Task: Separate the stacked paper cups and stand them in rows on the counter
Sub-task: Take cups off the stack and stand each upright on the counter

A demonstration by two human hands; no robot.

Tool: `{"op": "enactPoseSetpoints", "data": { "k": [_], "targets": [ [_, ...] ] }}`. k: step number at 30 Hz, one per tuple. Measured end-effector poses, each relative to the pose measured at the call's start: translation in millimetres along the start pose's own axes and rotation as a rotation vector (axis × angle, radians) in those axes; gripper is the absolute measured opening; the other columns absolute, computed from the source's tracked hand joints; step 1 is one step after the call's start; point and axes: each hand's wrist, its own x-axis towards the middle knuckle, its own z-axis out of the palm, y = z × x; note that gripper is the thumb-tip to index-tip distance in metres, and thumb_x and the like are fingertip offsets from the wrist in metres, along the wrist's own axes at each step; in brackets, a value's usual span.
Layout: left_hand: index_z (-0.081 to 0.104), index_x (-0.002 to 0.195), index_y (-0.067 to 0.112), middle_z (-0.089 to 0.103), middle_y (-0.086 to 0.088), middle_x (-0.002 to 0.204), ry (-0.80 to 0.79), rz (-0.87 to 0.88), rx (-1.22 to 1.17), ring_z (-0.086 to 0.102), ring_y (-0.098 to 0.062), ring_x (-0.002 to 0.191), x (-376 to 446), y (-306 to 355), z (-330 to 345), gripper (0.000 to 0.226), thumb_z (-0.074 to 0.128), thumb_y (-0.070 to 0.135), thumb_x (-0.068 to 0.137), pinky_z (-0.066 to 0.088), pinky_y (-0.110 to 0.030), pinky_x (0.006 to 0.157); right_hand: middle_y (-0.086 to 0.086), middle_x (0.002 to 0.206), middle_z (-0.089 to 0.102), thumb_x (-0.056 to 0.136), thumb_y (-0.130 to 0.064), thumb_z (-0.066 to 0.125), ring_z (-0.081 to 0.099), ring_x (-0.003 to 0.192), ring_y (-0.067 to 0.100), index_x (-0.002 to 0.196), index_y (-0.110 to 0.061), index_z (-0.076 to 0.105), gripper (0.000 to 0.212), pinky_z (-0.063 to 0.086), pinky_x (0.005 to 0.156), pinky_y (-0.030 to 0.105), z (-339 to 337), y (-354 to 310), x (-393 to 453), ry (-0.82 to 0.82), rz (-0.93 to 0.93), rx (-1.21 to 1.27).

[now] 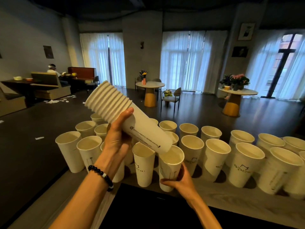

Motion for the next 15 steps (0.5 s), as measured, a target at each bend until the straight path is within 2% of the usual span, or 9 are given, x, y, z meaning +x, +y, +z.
{"op": "enactPoseSetpoints", "data": {
  "k": [2, 3, 5, 6, 8, 12, 15],
  "targets": [
    [0.065, 0.109, 0.015, 0.072, -0.004, 0.095, 0.058, 0.026, -0.01, 0.068, -0.022, 0.093, 3.6, 4.5, -8.2, 0.058, 0.087, 0.022, 0.056, 0.061, -0.039, 0.081, -0.003, 0.146, 0.044, 0.053, -0.014, 0.094, 0.04, 0.137, 0.024, 0.143, -0.029, 0.032, 0.11, 0.036, 0.112, 0.047, 2.5, 4.4, 3.2, 0.001, 0.006, 0.008],
    [0.065, 0.108, 0.016, 0.073, -0.001, 0.091, 0.08, 0.043, -0.005, 0.068, -0.019, 0.09, 5.2, 6.0, -12.9, 0.056, 0.087, 0.021, 0.057, 0.061, -0.037, 0.076, -0.003, 0.144, 0.045, 0.055, -0.013, 0.093, 0.04, 0.137, 0.024, 0.143, -0.029, 0.031, 0.109, 0.037, 0.11, 0.046, 4.0, 5.4, 4.5, 0.0, 0.003, 0.015],
    [0.063, 0.105, 0.018, 0.074, 0.004, 0.078, 0.09, 0.066, -0.014, 0.07, -0.014, 0.079, 4.9, 7.4, -18.0, 0.036, 0.08, 0.017, 0.074, 0.06, -0.031, 0.066, -0.005, 0.137, 0.048, 0.06, -0.008, 0.091, 0.042, 0.135, 0.024, 0.139, -0.031, 0.033, 0.101, 0.039, 0.108, 0.043, 5.0, 9.5, 7.8, -0.001, 0.004, 0.046],
    [0.061, 0.103, 0.018, 0.074, 0.005, 0.074, 0.093, 0.072, -0.025, 0.071, -0.011, 0.074, 5.0, 7.6, -20.2, 0.025, 0.074, 0.015, 0.081, 0.059, -0.03, 0.065, -0.005, 0.133, 0.049, 0.061, -0.006, 0.089, 0.043, 0.133, 0.023, 0.138, -0.031, 0.033, 0.098, 0.04, 0.106, 0.043, 5.6, 10.7, 9.3, 0.001, 0.005, 0.061],
    [0.061, 0.101, 0.019, 0.074, 0.006, 0.07, 0.097, 0.087, -0.032, 0.071, -0.01, 0.071, 5.6, 7.5, -22.6, 0.019, 0.069, 0.013, 0.085, 0.058, -0.031, 0.065, -0.007, 0.126, 0.051, 0.062, -0.004, 0.088, 0.045, 0.128, 0.02, 0.135, -0.032, 0.035, 0.094, 0.041, 0.104, 0.041, 7.5, 10.9, 11.5, 0.007, 0.007, 0.069],
    [0.062, 0.108, 0.016, 0.074, 0.003, 0.078, 0.074, 0.077, -0.023, 0.072, -0.012, 0.074, 5.2, 8.4, -23.4, 0.033, 0.073, 0.014, 0.077, 0.06, -0.031, 0.066, -0.012, 0.118, 0.051, 0.062, -0.005, 0.088, 0.045, 0.125, 0.017, 0.14, -0.027, 0.035, 0.097, 0.041, 0.104, 0.042, 9.6, 11.2, 14.9, 0.018, 0.032, 0.028],
    [0.066, 0.11, 0.016, 0.074, -0.004, 0.096, 0.043, 0.032, -0.022, 0.07, -0.021, 0.094, 4.9, 2.8, -23.2, 0.061, 0.093, 0.022, 0.055, 0.058, -0.042, 0.087, -0.009, 0.128, 0.05, 0.058, -0.003, 0.091, 0.044, 0.129, 0.02, 0.139, -0.027, 0.037, 0.1, 0.04, 0.108, 0.045, 3.7, 11.8, 11.3, 0.015, 0.1, -0.018]
  ]
}}
